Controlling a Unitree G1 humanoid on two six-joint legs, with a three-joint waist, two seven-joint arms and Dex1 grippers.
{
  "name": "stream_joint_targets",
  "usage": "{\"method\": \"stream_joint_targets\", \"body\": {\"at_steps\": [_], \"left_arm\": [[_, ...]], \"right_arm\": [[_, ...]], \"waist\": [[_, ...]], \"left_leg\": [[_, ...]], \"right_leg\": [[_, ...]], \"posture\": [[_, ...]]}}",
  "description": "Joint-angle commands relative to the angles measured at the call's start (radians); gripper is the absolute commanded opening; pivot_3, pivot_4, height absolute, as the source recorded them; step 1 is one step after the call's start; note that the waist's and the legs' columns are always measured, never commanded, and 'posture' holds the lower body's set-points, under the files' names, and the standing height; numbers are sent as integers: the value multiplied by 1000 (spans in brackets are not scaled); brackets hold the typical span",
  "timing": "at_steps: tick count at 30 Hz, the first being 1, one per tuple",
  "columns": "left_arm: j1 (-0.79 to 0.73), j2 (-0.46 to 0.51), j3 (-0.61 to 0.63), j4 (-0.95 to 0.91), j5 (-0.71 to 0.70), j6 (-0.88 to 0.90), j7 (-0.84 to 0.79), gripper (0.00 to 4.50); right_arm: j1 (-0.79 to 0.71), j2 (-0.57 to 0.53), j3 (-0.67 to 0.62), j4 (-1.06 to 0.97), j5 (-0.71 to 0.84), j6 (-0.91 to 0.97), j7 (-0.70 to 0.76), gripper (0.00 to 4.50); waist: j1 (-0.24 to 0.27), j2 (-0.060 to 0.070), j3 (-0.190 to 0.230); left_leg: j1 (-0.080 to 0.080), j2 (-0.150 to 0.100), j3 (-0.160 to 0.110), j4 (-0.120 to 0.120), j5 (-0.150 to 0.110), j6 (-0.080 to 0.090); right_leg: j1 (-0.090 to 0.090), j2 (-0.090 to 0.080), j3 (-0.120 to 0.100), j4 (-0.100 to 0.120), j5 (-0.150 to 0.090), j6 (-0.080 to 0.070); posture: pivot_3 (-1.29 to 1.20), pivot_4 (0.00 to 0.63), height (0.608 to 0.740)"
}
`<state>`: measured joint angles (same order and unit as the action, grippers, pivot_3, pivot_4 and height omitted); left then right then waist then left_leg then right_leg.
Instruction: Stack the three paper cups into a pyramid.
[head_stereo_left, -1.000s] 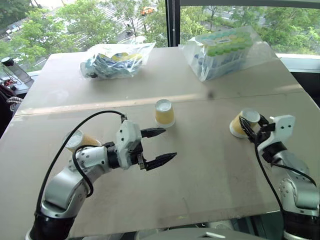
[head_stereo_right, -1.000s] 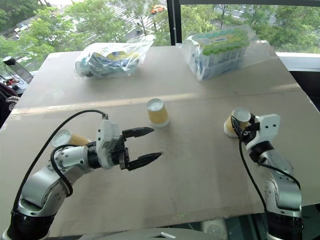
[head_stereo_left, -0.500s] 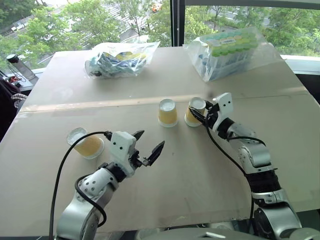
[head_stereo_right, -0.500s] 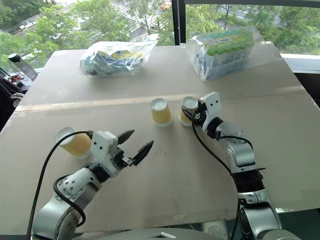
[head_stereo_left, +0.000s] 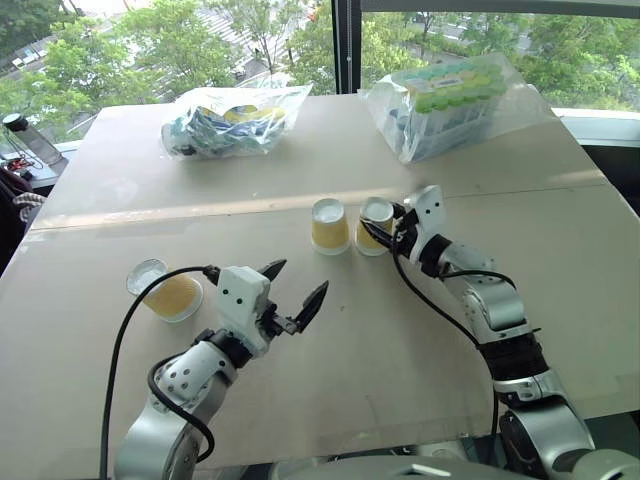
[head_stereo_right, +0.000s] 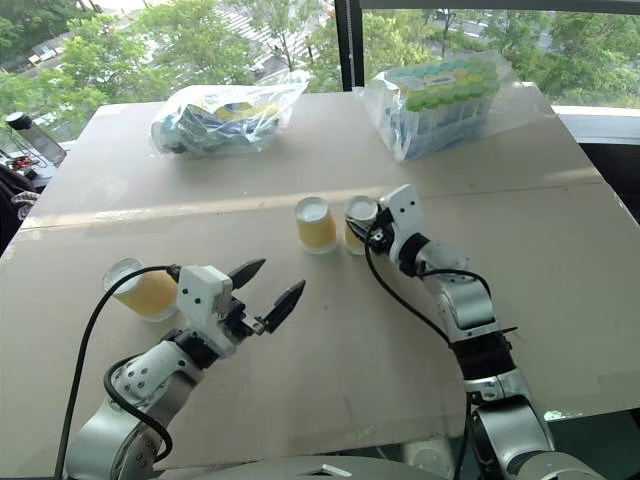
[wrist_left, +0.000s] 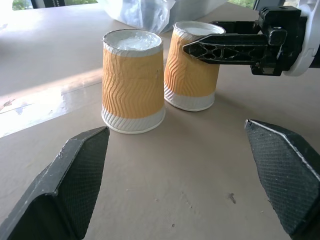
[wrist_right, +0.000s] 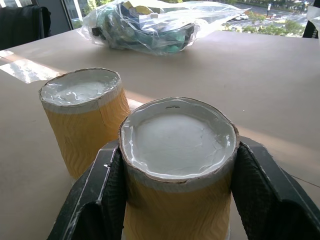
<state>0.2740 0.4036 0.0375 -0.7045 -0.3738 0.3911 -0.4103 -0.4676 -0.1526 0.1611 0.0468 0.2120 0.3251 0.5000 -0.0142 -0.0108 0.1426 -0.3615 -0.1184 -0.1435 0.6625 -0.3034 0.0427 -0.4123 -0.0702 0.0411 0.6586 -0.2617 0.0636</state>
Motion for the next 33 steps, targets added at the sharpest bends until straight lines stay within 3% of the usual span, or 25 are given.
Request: {"method": "stream_joint_targets", "body": {"at_steps": [1, 11, 13, 16, 17, 28, 30, 33], "left_arm": [[2, -1, 4, -30, -1, -35, -11, 4500], [-4, -10, -6, -22, -4, -57, -16, 4500], [1, -12, -3, -22, 1, -63, -11, 4500], [31, -25, 5, -27, 15, -101, -3, 4500], [44, -30, 4, -29, 19, -116, -5, 4500], [270, -130, 19, -76, 94, -324, 43, 4500], [342, -165, 38, -94, 99, -348, 77, 4500], [459, -299, 132, -53, 113, -367, 219, 4500]], "right_arm": [[-1, 6, 17, -20, -8, -14, 18, 2147], [-7, 7, 21, -1, -29, -19, 19, 2147], [-9, 4, 17, -3, -26, -15, 25, 3169], [1, -5, 1, -20, -16, -33, 36, 4355], [5, -10, -4, -29, -13, -37, 39, 4439], [200, -186, -48, -281, 55, 61, 127, 4439], [272, -248, -80, -348, 93, 84, 169, 4439], [409, -358, -152, -435, 189, 43, 308, 4439]], "waist": [[0, 0, 0], [0, 0, 0], [0, 0, 0], [1, 0, 0], [1, 0, 0], [10, 0, 0], [12, 0, 0], [20, -1, 1]], "left_leg": [[0, 0, 0, 0, 0, 0], [0, 0, 0, 0, 0, 0], [0, 0, 0, 0, 0, 0], [0, 0, 0, 0, 0, 0], [0, 0, 0, 0, 0, 0], [-1, 0, 0, -1, 0, 0], [-2, 0, 0, -1, 0, 0], [-3, 0, -1, -2, -1, 1]], "right_leg": [[0, 0, 0, 0, 0, 0], [0, 0, 0, 0, 0, 0], [0, 0, 0, 0, 0, 0], [0, 0, 0, 0, 0, 0], [0, 0, 0, -1, 0, 0], [1, -1, 2, -3, 0, 0], [1, -1, 2, -3, 0, 0], [2, -1, 2, -6, 0, 0]], "posture": [[0, 150, 740], [0, 150, 740], [0, 150, 740], [0, 150, 740], [0, 150, 740], [0, 150, 740], [0, 150, 740], [0, 150, 740]]}}
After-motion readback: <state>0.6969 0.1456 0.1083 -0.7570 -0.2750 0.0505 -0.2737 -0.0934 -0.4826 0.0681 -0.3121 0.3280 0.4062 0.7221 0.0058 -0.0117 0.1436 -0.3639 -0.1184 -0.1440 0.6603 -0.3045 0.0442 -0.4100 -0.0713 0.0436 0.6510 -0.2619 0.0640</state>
